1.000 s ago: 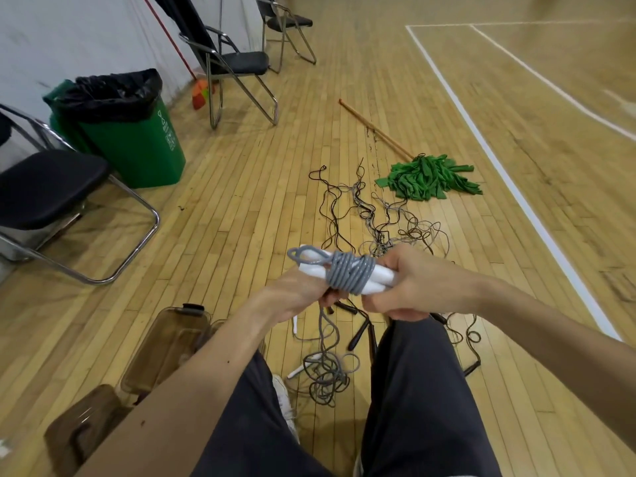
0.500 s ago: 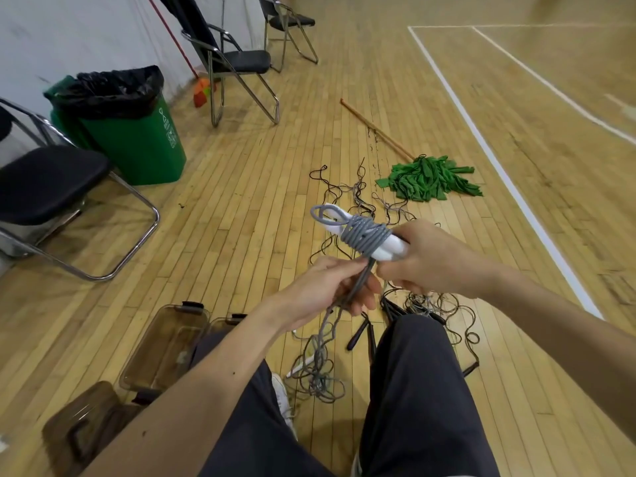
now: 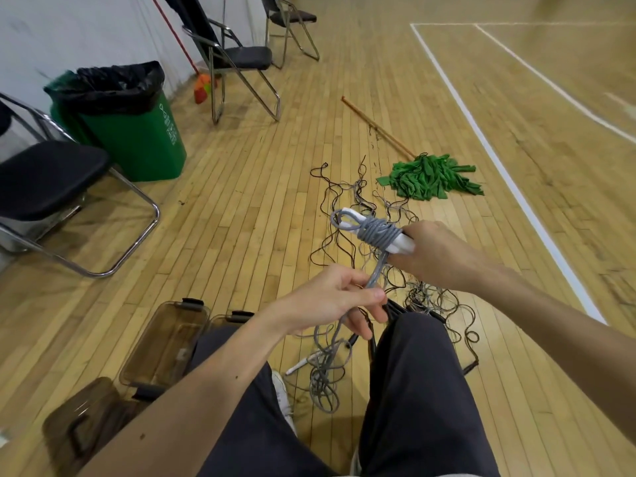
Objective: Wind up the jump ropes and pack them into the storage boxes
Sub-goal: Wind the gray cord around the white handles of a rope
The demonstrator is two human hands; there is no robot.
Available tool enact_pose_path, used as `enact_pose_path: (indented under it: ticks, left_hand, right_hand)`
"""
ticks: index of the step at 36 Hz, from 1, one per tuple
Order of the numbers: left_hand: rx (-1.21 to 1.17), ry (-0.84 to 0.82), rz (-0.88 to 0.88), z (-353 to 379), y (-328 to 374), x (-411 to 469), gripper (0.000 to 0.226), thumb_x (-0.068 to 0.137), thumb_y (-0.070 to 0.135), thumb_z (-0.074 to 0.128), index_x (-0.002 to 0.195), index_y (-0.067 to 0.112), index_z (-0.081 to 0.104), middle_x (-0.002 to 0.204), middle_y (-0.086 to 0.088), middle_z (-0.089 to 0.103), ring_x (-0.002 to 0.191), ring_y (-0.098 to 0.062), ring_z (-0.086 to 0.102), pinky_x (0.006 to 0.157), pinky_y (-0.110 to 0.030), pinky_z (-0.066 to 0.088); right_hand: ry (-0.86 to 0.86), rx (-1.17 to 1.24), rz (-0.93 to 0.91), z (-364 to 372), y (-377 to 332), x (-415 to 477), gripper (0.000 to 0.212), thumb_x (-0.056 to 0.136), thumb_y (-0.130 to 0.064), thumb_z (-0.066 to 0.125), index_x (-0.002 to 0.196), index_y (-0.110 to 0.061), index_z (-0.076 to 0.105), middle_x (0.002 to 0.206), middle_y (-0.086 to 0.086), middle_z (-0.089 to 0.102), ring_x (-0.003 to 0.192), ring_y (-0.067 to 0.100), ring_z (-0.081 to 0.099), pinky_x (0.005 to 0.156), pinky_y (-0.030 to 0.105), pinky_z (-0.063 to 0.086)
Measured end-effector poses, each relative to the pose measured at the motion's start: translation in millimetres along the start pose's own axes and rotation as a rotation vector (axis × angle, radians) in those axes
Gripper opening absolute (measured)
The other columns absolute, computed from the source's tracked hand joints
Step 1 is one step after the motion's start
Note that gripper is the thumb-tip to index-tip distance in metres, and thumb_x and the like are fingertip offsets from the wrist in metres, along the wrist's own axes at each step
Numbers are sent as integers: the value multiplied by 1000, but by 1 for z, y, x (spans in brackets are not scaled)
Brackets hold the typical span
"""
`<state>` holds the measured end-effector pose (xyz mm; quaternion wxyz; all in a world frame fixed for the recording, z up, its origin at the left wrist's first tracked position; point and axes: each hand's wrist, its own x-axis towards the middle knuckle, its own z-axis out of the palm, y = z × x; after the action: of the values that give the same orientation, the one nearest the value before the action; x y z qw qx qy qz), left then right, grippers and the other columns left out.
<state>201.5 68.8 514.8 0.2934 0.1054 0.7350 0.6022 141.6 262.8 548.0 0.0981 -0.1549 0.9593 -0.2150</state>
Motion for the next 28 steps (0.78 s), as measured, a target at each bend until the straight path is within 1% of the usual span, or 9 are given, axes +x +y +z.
enact_pose_path:
  ticks: [5,10,13,16,18,20,22,25,28]
  left_hand:
    - [62,14,-50,-2,-1,-1,26,102,24,59,100,0,66,86,-13,74,65,-21,69,63,-26,55]
    - [267,95,-55,0,0,-3,29,100,31,61,90,5,69,64,-5,65,51,-14,54,53,-20,47]
    - [384,174,19,-2,7,-1,30,98,31,63,80,7,69,54,1,54,43,-9,44,50,-19,40]
    - [472,215,83,-3,13,0,35,96,29,64,72,4,65,45,12,41,40,-6,34,47,-23,31]
    - [525,239,133,-5,17,0,39,95,28,63,62,6,58,43,13,38,41,-7,33,49,-26,31]
    - [538,247,169,-7,19,0,41,94,26,62,56,12,53,45,12,38,44,-10,33,51,-29,30]
    - [562,255,201,-9,22,1,42,95,26,61,59,7,52,49,3,38,46,-13,33,51,-31,28]
    - [595,260,241,-12,24,1,41,96,29,60,70,-3,58,59,-17,45,52,-13,35,52,-31,28]
    - [611,223,260,-17,26,-1,36,97,33,62,73,6,66,65,-19,52,56,-11,38,52,-24,28]
  right_hand:
    - [18,-4,46,4,15,15,24,94,-22,69,76,-17,55,71,0,61,53,13,52,48,25,38]
    - [20,-21,173,15,43,28,21,94,-24,69,90,-5,62,81,10,68,65,24,64,55,36,52]
    - [-77,-15,214,23,48,28,24,94,-26,70,90,-4,62,80,11,70,64,25,68,61,40,57]
    - [-259,71,243,27,48,24,19,94,-16,68,87,0,62,66,10,67,45,16,60,47,30,53]
    - [-376,69,253,30,45,19,17,94,-14,67,87,2,63,64,10,67,44,16,58,44,26,50]
    - [-446,38,250,35,38,15,22,94,-15,67,84,4,65,64,12,68,47,20,59,46,27,52]
    - [-501,23,245,38,31,12,26,94,-18,68,78,2,66,62,11,68,46,20,57,46,27,50]
    - [-606,26,233,37,21,6,25,91,-21,71,77,-1,66,61,9,68,45,19,54,46,25,46]
    - [-665,4,200,37,9,-1,25,90,-22,72,75,-4,65,59,5,67,41,16,52,44,22,45]
